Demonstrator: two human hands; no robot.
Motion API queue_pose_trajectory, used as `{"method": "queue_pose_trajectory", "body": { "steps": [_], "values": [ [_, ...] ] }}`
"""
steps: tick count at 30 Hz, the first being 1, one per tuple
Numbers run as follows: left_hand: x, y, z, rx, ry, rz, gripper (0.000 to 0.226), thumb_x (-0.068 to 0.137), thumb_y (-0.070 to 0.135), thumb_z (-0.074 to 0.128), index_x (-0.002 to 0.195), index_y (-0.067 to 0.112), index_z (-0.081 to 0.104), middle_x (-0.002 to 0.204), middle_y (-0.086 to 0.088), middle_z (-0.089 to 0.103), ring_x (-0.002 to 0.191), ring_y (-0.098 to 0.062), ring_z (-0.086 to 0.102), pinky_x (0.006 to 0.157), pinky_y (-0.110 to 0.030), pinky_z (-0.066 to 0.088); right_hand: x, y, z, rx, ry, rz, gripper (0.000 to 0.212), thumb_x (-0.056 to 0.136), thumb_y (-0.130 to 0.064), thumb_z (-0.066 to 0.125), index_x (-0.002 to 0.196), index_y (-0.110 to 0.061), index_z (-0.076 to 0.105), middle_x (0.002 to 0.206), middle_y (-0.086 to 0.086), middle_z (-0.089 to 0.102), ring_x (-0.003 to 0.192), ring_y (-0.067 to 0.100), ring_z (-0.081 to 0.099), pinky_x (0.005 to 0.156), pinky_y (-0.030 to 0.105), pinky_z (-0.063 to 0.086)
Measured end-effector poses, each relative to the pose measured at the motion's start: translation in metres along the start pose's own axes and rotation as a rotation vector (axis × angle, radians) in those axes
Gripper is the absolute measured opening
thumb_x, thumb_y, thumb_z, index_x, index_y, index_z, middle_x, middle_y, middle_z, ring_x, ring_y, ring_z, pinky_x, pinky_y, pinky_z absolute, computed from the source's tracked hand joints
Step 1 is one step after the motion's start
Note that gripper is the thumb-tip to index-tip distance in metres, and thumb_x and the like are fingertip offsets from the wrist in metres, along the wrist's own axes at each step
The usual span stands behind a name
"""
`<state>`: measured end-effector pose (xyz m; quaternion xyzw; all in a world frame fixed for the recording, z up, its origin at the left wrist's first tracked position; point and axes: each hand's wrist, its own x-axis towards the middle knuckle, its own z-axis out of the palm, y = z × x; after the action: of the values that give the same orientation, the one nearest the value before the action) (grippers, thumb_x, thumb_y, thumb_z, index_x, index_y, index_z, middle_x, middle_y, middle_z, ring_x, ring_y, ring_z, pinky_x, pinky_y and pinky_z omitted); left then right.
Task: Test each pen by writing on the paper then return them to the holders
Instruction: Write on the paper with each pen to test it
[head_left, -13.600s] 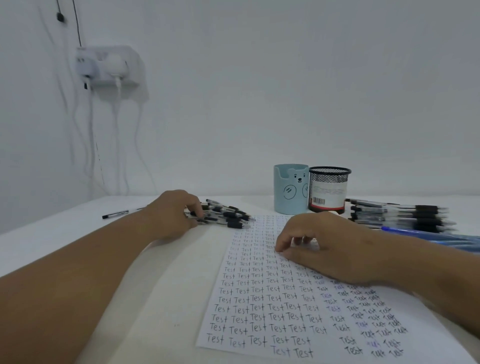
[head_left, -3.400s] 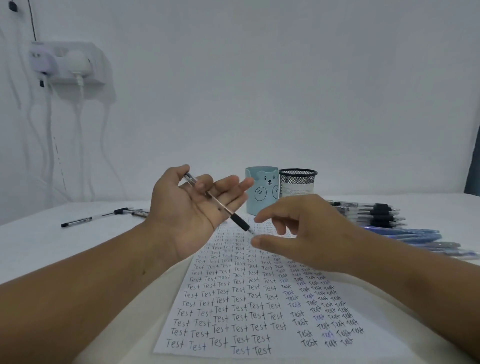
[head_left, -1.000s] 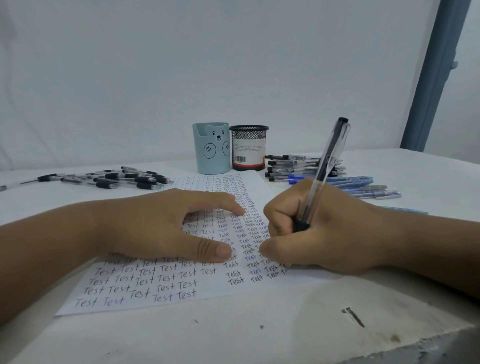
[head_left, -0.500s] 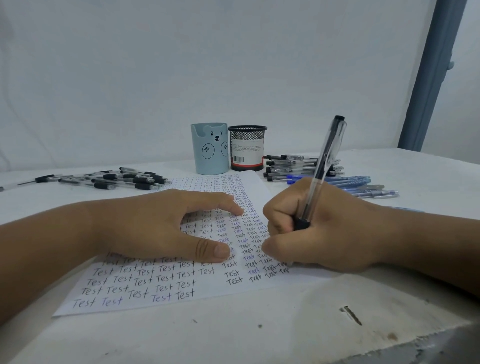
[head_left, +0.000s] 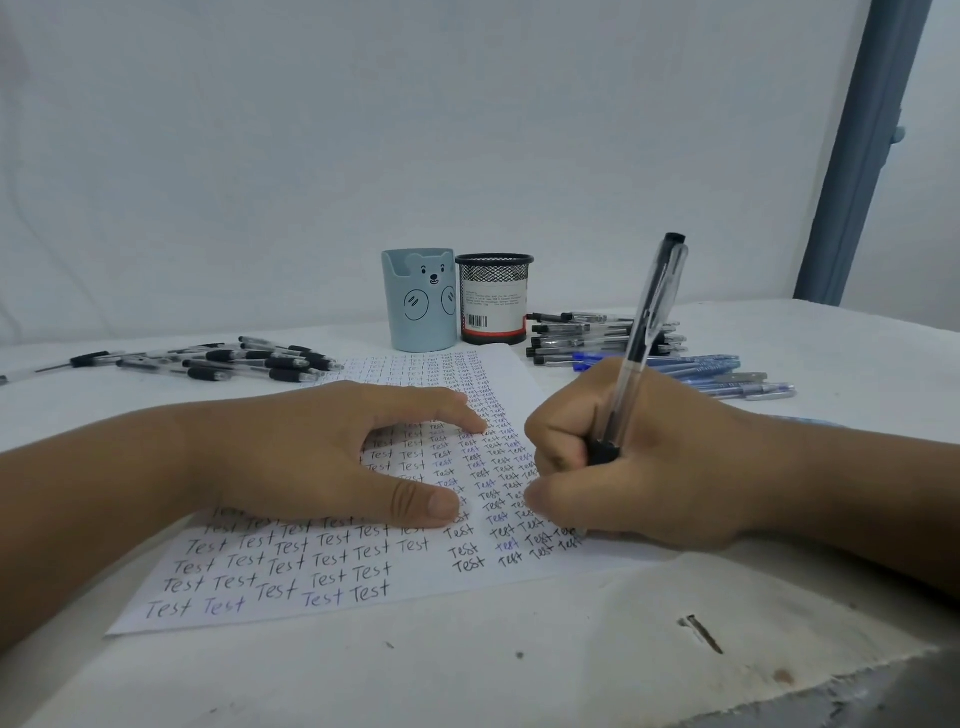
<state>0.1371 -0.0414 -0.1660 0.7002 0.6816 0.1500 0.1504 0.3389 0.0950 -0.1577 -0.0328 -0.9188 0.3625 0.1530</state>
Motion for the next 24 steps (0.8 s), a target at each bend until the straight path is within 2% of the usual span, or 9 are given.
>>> {"method": "queue_pose_trajectory", "body": {
  "steps": [4,6,8,10,11,14,19,22,24],
  "values": [
    [0.004,-0.016,0.0,0.033,0.1,0.008,0.073,0.062,0.08,0.067,0.131,0.068,0.047,0.143,0.042,0.043,0.131,0.013,0.045,0.113,-0.035,0.037,0.0,0.003,0.0,-0.003,-0.002,-0.025,0.048,0.083,0.005,0.064,0.052,-0.019,0.037,0.049,0.004,0.036,0.047,0.015,0.032,0.05,0.027,0.03],
    [0.004,-0.018,-0.002,0.05,0.111,0.01,0.077,0.058,0.086,0.064,0.131,0.069,0.046,0.14,0.041,0.047,0.128,0.013,0.048,0.112,-0.035,0.041,0.001,0.005,0.0,0.051,0.025,-0.029,0.049,0.085,0.0,0.069,0.051,-0.019,0.038,0.05,0.012,0.037,0.044,0.015,0.037,0.048,0.027,0.032],
    [0.005,-0.017,-0.005,0.056,0.147,-0.009,0.088,0.049,0.1,0.056,0.13,0.07,0.046,0.138,0.041,0.048,0.126,0.013,0.049,0.111,-0.035,0.043,0.002,0.007,0.0,0.24,0.099,0.007,0.05,0.088,-0.034,0.074,0.051,-0.017,0.045,0.053,0.019,0.039,0.043,0.018,0.039,0.045,0.025,0.032],
    [0.004,-0.016,-0.012,0.034,0.095,-0.028,0.091,0.045,0.103,0.052,0.13,0.071,0.044,0.142,0.043,0.042,0.133,0.012,0.042,0.117,-0.037,0.037,0.006,0.004,-0.002,0.436,0.104,0.082,0.064,0.086,-0.07,0.052,0.055,-0.013,0.05,0.055,0.016,0.043,0.046,0.02,0.037,0.047,0.028,0.028],
    [0.003,-0.015,-0.016,0.012,0.045,-0.033,0.085,0.05,0.101,0.055,0.13,0.072,0.043,0.146,0.045,0.035,0.138,0.011,0.036,0.12,-0.038,0.031,0.011,0.003,-0.005,0.474,0.097,0.087,0.068,0.087,-0.071,0.044,0.057,-0.01,0.047,0.056,0.012,0.043,0.049,0.021,0.036,0.048,0.03,0.028],
    [-0.001,-0.012,-0.022,-0.077,0.018,-0.038,0.064,0.07,0.085,0.062,0.13,0.068,0.046,0.149,0.042,0.034,0.142,0.007,0.032,0.123,-0.037,0.026,0.029,-0.006,-0.014,0.369,0.174,0.051,0.052,0.092,-0.057,0.043,0.066,-0.012,0.038,0.062,0.005,0.034,0.056,0.02,0.037,0.054,0.023,0.038],
    [0.003,-0.028,-0.024,-0.069,0.313,-0.106,0.047,0.074,0.076,0.066,0.117,0.06,0.061,0.128,0.032,0.06,0.124,0.006,0.053,0.112,-0.036,0.044,0.072,-0.009,-0.024,0.281,0.42,-0.008,0.036,0.094,-0.052,0.047,0.088,-0.016,0.047,0.053,0.001,0.039,0.043,0.012,0.03,0.041,0.023,0.028],
    [0.001,-0.036,-0.029,0.021,0.388,-0.154,0.044,0.074,0.075,0.063,0.111,0.051,0.068,0.118,0.037,0.062,0.116,0.012,0.052,0.107,-0.03,0.045,0.096,0.0,-0.026,-0.163,0.458,-0.029,0.023,0.103,-0.037,0.052,0.089,-0.019,0.058,0.059,0.001,0.059,0.045,0.01,0.046,0.047,0.027,0.039],
    [0.0,-0.04,-0.03,0.072,0.384,-0.178,0.043,0.078,0.072,0.061,0.111,0.045,0.068,0.115,0.034,0.062,0.113,0.015,0.05,0.105,-0.027,0.044,0.102,0.01,-0.02,-0.423,0.394,-0.002,0.02,0.103,-0.033,0.051,0.093,-0.02,0.061,0.078,0.0,0.066,0.064,0.014,0.056,0.063,0.036,0.05]
  ]
}}
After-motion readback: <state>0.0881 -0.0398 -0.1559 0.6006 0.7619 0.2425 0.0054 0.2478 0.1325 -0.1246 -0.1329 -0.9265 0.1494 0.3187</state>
